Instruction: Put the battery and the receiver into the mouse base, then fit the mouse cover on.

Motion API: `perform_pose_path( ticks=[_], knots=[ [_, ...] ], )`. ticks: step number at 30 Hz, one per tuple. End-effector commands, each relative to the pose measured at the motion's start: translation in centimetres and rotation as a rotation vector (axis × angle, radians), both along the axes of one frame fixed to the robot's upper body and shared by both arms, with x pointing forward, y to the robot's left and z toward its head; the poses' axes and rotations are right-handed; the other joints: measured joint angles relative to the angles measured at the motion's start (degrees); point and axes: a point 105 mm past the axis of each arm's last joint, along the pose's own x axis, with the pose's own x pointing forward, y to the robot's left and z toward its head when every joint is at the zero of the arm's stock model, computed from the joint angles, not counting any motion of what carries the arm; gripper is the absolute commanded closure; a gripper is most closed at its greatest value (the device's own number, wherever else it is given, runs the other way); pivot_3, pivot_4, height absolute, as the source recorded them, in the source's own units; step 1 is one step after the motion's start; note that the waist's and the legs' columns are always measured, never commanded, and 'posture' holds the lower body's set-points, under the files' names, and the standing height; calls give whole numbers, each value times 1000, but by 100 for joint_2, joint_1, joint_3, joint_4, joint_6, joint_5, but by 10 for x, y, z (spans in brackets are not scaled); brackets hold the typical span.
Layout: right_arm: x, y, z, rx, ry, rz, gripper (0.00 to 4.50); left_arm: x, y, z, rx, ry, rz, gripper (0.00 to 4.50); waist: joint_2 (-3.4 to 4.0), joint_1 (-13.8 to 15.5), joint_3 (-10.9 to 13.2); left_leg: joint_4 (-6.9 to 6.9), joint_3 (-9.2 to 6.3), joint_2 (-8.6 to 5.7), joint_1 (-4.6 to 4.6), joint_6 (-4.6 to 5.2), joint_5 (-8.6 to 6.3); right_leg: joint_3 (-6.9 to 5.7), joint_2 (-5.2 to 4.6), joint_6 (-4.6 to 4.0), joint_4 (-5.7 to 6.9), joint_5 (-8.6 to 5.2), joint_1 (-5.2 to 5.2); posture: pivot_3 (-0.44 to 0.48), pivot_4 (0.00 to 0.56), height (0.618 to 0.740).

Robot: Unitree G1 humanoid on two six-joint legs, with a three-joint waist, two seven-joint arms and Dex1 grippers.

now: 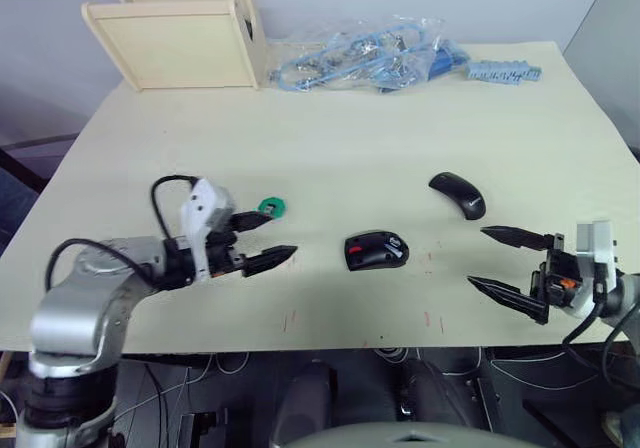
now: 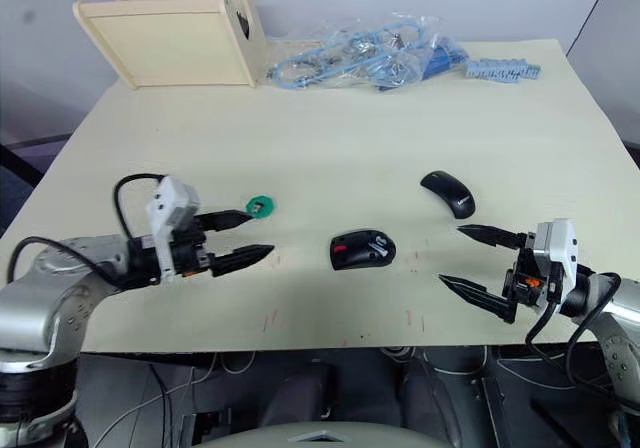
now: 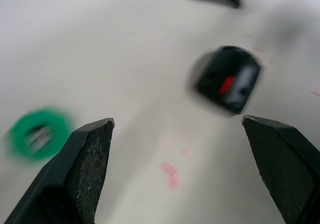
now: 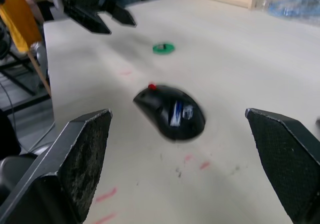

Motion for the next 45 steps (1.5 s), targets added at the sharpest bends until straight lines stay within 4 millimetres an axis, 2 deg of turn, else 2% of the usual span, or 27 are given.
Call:
perform_pose_path(
  ticks=[1,3,5,9,10,11,17,23,27,35,40,45],
  knots=[
    [-2,5,6,4,-44,30,0,7,33,13,-14,-36,149,147,0,5,1,0,0,0,0,0,0,0,0,0,0,0,0,0,150,740],
    [-1,8,7,6,-48,38,0,16,44,14,-16,-36,207,147,0,4,1,0,4,-1,1,0,0,-6,1,-1,1,0,1,0,150,740],
    [0,9,8,5,-52,43,0,21,44,15,-23,-37,206,147,-1,0,1,0,6,-2,0,0,0,-6,1,-1,1,0,0,0,150,740],
    [1,9,7,3,-52,42,0,26,40,15,-36,-36,209,1220,-1,-7,2,-1,5,-2,-1,-1,0,-2,0,-1,-1,1,0,0,150,740],
    [1,9,7,6,-55,35,0,28,37,13,-27,-39,213,1759,-1,-7,2,-1,4,-2,0,-1,0,0,0,-1,-1,1,0,0,150,740],
    [1,10,7,10,-57,32,0,31,32,12,-28,-43,217,2104,-1,-7,2,-1,4,-2,0,-1,0,0,0,-1,0,1,-1,0,150,740],
    [0,15,5,29,-63,23,0,47,14,12,13,-100,248,2104,-4,-4,3,-2,2,-2,0,-1,0,2,0,-1,2,1,-2,0,150,740],
    [-1,18,4,37,-65,16,0,57,11,8,63,-125,308,2104,-4,-16,4,-2,3,-2,2,-1,0,7,0,0,3,2,-2,0,150,740],
    [0,18,5,38,-64,19,0,62,2,7,90,-136,364,2104,-5,-7,4,-1,2,-3,1,-1,0,5,0,0,3,2,-2,0,150,740],
    [3,17,7,31,-58,40,0,65,2,2,105,-118,440,2104,-5,-12,4,-1,1,-3,2,-1,0,5,1,0,4,2,-2,0,150,740],
    [4,13,9,21,-47,44,0,62,5,-15,105,-106,477,2104,-6,-13,4,-1,4,-4,2,-1,0,9,0,0,3,2,-2,0,150,740],
    [4,10,12,18,-46,41,0,67,5,-19,96,-109,504,2104,-7,-1,5,-1,4,-5,1,-1,0,5,0,0,4,2,-2,0,150,740]
  ],
)
